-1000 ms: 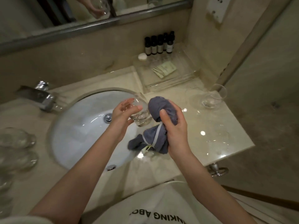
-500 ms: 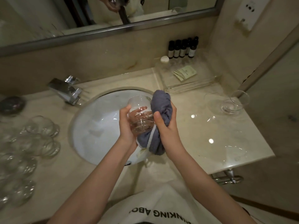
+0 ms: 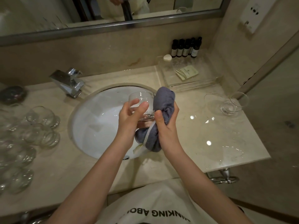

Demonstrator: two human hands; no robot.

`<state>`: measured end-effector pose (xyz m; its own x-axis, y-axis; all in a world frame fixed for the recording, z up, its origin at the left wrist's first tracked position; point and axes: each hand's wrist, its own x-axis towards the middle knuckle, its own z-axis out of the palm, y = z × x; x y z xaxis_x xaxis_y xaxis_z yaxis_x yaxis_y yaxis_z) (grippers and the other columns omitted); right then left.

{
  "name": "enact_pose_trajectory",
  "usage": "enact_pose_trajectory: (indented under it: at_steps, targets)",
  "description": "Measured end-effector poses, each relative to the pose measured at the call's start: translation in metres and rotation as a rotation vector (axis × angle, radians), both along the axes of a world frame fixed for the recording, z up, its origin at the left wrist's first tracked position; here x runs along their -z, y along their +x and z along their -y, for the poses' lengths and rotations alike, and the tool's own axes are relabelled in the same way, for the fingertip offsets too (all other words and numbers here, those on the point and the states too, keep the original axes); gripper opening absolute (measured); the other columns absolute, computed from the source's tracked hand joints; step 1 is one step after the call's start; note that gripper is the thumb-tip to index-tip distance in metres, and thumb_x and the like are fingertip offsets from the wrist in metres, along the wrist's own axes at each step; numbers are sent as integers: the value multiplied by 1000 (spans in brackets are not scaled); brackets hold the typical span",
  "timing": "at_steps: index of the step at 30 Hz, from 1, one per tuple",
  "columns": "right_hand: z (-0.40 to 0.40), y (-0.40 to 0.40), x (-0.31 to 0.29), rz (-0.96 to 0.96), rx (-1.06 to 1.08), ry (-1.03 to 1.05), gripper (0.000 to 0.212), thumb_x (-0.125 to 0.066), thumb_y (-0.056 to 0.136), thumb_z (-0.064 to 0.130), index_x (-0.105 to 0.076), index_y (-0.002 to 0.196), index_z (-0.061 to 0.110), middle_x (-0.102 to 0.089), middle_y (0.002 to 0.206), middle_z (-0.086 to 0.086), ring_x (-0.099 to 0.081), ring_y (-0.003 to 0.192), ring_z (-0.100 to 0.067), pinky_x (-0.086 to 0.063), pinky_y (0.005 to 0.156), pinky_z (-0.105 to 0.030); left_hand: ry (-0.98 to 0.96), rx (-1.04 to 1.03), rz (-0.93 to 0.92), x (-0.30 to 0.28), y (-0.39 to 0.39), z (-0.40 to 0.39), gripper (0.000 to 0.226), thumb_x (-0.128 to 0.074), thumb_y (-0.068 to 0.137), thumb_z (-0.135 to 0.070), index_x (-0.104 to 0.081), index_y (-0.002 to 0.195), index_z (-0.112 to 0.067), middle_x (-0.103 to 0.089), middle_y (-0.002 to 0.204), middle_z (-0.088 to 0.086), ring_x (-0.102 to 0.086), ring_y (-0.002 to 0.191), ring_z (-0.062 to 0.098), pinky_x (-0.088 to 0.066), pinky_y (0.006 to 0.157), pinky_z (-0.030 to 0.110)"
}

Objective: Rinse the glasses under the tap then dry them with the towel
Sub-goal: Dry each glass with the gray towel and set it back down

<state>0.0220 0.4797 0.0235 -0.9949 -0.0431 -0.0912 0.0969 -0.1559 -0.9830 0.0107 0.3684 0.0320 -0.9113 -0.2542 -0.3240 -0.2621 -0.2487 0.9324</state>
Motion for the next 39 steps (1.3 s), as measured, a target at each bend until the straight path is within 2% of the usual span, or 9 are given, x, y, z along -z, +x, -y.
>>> enact_pose_trajectory:
  at_steps: [4, 7, 10, 13, 17, 21, 28, 32, 39]
  targets:
    - [-1, 4, 5, 193, 16, -167, 68, -44, 77, 57, -25, 139, 38, -59, 118, 11, -61, 100, 0, -52, 79, -16, 34, 46, -23, -6, 2, -4, 63, -80, 64, -41, -65, 120, -15, -71, 102, 7, -71, 84, 15, -56, 73, 25]
    - [-1, 7, 2, 185, 27, -132, 81, -46, 76, 66, -21, 147, 35, -50, 141, 1, -54, 123, -13, -47, 102, -32, -103, 80, -2, -9, 3, -2, 56, -67, 64, -62, -69, 107, -28, -70, 97, -7, -66, 93, 13, -53, 83, 25]
    - [-1, 8, -2, 138, 33, -90, 79, -44, 78, 61, -19, 149, 36, -42, 148, 0, -47, 131, -15, -42, 108, -35, -188, 22, 23, -10, 7, 1, 51, -64, 84, -56, -61, 119, -19, -62, 101, -1, -63, 84, 7, -53, 69, 18]
    - [1, 12, -4, 81, 22, -58, 71, -45, 81, 58, -18, 144, 40, -40, 148, 1, -46, 131, -13, -42, 107, -30, -229, -23, 25, -10, 18, -3, 69, -64, 75, -69, -45, 127, -27, -65, 115, 0, -68, 98, 14, -55, 91, 38]
    - [7, 18, -10, 75, 11, -40, 61, -44, 80, 53, -17, 134, 44, -47, 136, 5, -51, 125, -12, -44, 105, -31, -73, -64, 54, -13, 26, -13, 65, -77, 77, -40, -43, 131, -24, -62, 113, 0, -69, 92, 14, -57, 80, 26]
    - [11, 14, -4, 187, 43, -122, 52, -39, 94, 48, -19, 141, 39, -53, 129, 10, -56, 117, -10, -47, 100, -29, 85, -10, 82, -15, 24, -5, 78, -84, 61, -46, -55, 127, -15, -71, 109, 7, -72, 93, 21, -57, 81, 32]
    - [15, 16, -1, 243, 52, -191, 85, -45, 75, 61, -18, 150, 34, -48, 144, -3, -53, 126, -22, -43, 107, -47, 174, 83, 84, -13, 30, 3, 40, -55, 87, -39, -60, 115, -11, -75, 78, -7, -71, 73, 5, -53, 62, 16]
    - [22, 16, -4, 193, 26, -118, 80, -42, 78, 62, -17, 149, 37, -47, 143, 0, -51, 127, -20, -43, 108, -44, 144, -78, 93, -9, 35, 16, 77, -62, 67, -54, -55, 124, -4, -70, 107, 13, -72, 85, 18, -57, 69, 25]
    - [32, 19, 1, 148, 34, -89, 51, -55, 94, 45, -32, 138, 40, -48, 142, 2, -51, 128, -16, -42, 109, -42, 617, -46, 131, -7, 44, 44, 55, -57, 75, -52, -59, 114, -13, -65, 110, 16, -69, 85, 27, -60, 70, 36]
